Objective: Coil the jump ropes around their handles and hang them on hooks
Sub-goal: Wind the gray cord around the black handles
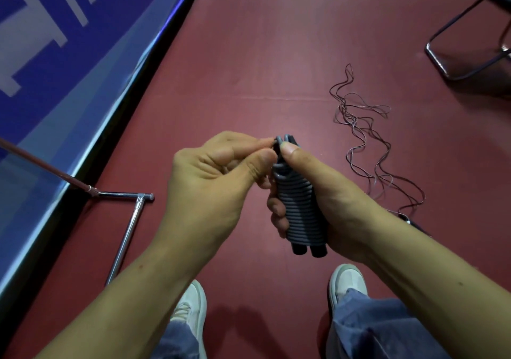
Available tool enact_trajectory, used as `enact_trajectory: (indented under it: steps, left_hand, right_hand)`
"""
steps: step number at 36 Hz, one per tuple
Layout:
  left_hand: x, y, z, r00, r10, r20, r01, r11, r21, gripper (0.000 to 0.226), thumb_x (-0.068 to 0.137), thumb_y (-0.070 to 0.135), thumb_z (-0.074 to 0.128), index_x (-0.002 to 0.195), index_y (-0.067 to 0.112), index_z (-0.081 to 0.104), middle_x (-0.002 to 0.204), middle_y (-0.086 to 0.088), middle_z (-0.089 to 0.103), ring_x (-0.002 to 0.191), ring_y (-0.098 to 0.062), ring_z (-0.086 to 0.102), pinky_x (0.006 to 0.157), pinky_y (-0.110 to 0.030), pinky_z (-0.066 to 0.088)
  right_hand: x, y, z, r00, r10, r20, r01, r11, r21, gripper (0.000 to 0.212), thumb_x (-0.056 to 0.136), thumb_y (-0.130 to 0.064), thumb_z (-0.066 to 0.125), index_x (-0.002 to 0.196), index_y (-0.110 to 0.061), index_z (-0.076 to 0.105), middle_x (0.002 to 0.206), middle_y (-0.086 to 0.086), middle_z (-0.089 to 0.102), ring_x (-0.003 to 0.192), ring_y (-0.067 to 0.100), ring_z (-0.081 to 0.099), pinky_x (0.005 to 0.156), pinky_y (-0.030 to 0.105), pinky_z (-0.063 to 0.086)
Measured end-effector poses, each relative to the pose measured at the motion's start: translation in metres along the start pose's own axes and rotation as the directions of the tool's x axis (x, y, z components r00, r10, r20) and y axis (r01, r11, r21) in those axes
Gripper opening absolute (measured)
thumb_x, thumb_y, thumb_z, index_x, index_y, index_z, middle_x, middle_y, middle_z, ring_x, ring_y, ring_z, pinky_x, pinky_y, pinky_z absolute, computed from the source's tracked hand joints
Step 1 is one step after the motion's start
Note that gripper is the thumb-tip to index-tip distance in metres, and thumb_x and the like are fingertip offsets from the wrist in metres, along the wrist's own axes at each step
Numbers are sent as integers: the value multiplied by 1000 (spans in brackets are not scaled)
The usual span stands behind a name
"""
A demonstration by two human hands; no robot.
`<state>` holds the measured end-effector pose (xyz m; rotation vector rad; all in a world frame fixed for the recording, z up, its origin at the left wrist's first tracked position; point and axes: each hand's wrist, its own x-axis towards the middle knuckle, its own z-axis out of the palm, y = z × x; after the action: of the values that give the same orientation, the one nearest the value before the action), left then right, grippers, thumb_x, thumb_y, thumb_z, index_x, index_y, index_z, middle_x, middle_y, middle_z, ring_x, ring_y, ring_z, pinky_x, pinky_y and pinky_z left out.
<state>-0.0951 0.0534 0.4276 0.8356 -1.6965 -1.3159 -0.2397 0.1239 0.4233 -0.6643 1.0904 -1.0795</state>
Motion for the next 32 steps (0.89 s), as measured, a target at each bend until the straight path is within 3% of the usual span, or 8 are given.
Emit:
enact_trajectory:
  steps: [4, 7, 10, 15, 18, 22, 27, 32]
  left_hand:
    - [-12, 4, 16, 990, -103, -96, 82, 976, -199, 28, 83, 8, 75, 102, 28, 78, 97, 5, 76, 74, 2, 68, 72, -11, 52]
    - [-11, 4, 17, 975, -156, -156, 115, 963, -242, 28, 87, 2, 72, 95, 28, 81, 93, -4, 77, 73, -4, 66, 73, -18, 53]
    - [-7, 3, 13, 967, -150, -204, 105, 971, -216, 23, 86, 7, 74, 90, 29, 82, 89, -16, 74, 73, -16, 60, 74, -31, 53]
    - [-4, 12, 7, 978, -69, -197, 57, 996, -67, 21, 87, 0, 74, 90, 20, 78, 71, 3, 73, 64, -8, 64, 64, -21, 52]
    - [-2, 13, 5, 971, -116, -207, 92, 988, -123, 17, 87, -3, 74, 94, 12, 70, 67, -2, 69, 59, -14, 65, 59, -26, 52]
    - [-5, 14, 6, 979, -54, -198, 43, 997, -61, 11, 88, 0, 74, 84, 10, 75, 64, -10, 69, 54, -20, 59, 57, -31, 54]
    - [-4, 13, 6, 980, -15, -198, 16, 1000, 7, 13, 87, 0, 74, 82, 12, 76, 64, -6, 69, 56, -16, 61, 57, -28, 53]
    - [-3, 15, 6, 987, 7, -159, 2, 998, 56, 17, 84, -3, 75, 79, 13, 76, 62, -2, 69, 54, -12, 60, 56, -25, 51]
  right_hand:
    - [3, 2, 1, 999, -40, -27, 40, 999, 6, 48, 87, -61, 56, 90, -14, 63, 70, 10, 56, 58, 24, 52, 61, 37, 46]
    - [5, 4, 5, 998, -48, -46, 48, 999, 7, 50, 87, -61, 56, 92, -12, 59, 69, 10, 55, 58, 25, 51, 58, 35, 46]
    - [5, 7, 7, 997, -63, -51, 63, 998, -5, 47, 88, -59, 57, 91, -12, 59, 71, 12, 55, 59, 25, 51, 57, 35, 46]
    - [5, 6, 6, 995, -77, -64, 72, 994, -77, 50, 87, -59, 55, 94, -9, 58, 72, 15, 57, 62, 28, 52, 61, 41, 45]
    - [6, 4, 5, 992, -101, -80, 91, 988, -126, 51, 87, -59, 55, 95, -9, 59, 71, 16, 57, 61, 28, 52, 60, 44, 42]
    - [5, 5, 6, 991, -105, -88, 93, 986, -136, 48, 87, -60, 55, 91, -12, 59, 72, 16, 57, 64, 31, 51, 66, 51, 39]
    - [5, 6, 5, 988, -118, -95, 103, 983, -150, 45, 88, -59, 56, 86, -14, 60, 71, 16, 58, 61, 30, 52, 56, 39, 43]
    - [2, 4, 1, 994, -91, -65, 78, 980, -181, 46, 90, -58, 55, 87, -12, 57, 71, 17, 57, 61, 30, 52, 52, 36, 44]
